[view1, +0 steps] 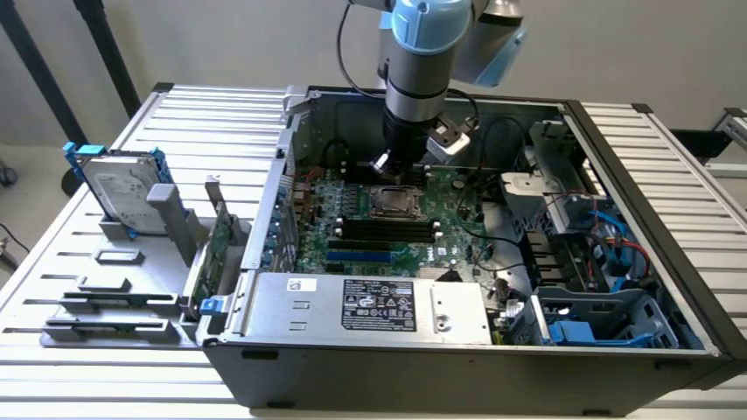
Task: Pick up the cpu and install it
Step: 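Install the first cpu locking lever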
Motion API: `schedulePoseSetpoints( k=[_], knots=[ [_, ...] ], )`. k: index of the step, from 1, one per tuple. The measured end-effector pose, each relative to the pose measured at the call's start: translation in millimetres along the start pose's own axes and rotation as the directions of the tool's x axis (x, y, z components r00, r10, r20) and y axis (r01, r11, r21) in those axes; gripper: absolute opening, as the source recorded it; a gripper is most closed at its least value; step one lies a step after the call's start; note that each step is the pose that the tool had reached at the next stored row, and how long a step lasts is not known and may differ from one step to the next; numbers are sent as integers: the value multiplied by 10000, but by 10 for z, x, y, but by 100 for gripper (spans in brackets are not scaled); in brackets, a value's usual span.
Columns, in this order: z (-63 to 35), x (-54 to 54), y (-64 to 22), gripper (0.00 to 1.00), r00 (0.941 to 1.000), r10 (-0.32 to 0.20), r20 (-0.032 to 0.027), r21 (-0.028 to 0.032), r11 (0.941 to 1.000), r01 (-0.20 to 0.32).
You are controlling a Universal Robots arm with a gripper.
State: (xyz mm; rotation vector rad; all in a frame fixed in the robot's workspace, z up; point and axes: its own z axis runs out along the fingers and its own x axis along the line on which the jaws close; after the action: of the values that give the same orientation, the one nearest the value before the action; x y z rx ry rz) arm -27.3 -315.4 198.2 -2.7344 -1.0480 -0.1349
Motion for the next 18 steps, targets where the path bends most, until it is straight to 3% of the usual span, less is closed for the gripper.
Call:
schedulePoseSetpoints(
  k=[18],
  knots=[
    [9, 29, 47, 11, 10000, -78, 32, 33, 10000, 78]
  ],
)
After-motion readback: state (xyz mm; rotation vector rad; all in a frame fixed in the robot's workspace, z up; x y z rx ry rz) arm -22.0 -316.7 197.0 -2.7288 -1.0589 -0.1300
